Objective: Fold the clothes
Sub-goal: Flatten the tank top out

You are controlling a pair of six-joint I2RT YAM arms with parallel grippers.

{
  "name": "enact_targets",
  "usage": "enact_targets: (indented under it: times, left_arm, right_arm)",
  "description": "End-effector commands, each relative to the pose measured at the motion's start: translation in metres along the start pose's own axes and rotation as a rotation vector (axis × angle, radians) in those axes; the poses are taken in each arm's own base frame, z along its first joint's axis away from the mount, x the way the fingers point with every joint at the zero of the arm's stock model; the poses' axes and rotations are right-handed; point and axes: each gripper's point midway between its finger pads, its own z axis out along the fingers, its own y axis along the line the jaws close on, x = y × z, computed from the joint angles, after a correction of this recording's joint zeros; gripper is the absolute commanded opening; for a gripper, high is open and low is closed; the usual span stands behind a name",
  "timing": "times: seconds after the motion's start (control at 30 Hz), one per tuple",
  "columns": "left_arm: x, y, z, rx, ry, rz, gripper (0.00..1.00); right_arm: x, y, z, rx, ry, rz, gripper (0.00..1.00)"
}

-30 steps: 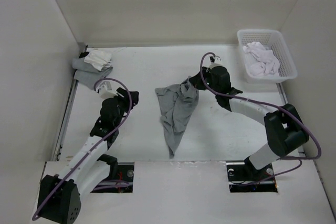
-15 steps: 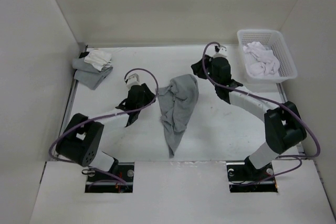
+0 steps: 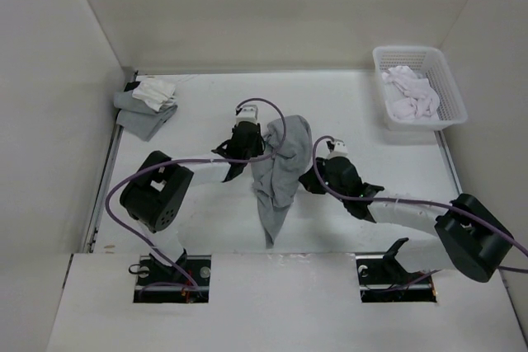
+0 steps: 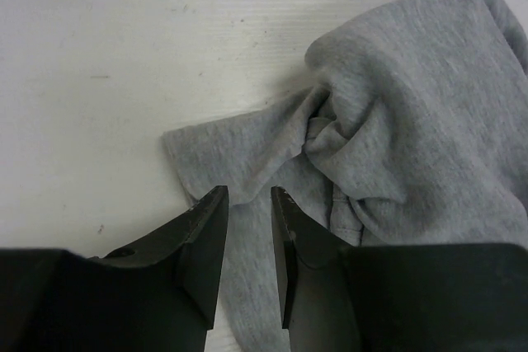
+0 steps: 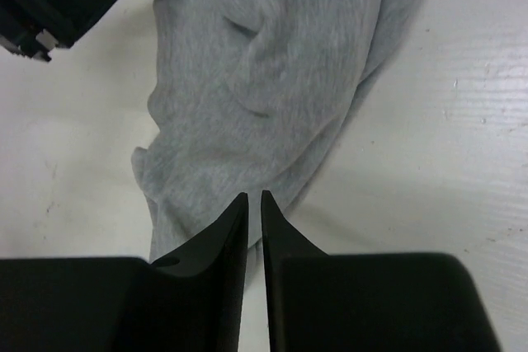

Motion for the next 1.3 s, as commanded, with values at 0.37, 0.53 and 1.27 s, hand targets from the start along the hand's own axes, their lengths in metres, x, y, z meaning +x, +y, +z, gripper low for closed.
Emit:
enact_targets:
  times: [0.37,0.53,1.27]
  left_arm:
    - [-0.006,0.011,0.019,-0.102,0.023,0.255,0.29]
    - [-0.003,0.011,0.015,-0.095,0.028,0.258,0.3]
    - [0.016,0.012,0.019,-0.07,0.094,0.265,0.26]
  right_arm:
    - [0.007,0.032,-0.01,-0.125,-0.037,0.018,0.29]
    - [0.018,0.033,-0.006,-0.127,-0.015,0.016,0.34]
    - [0.043,0.018,0.015,-0.04,0.039,0.069,0.54]
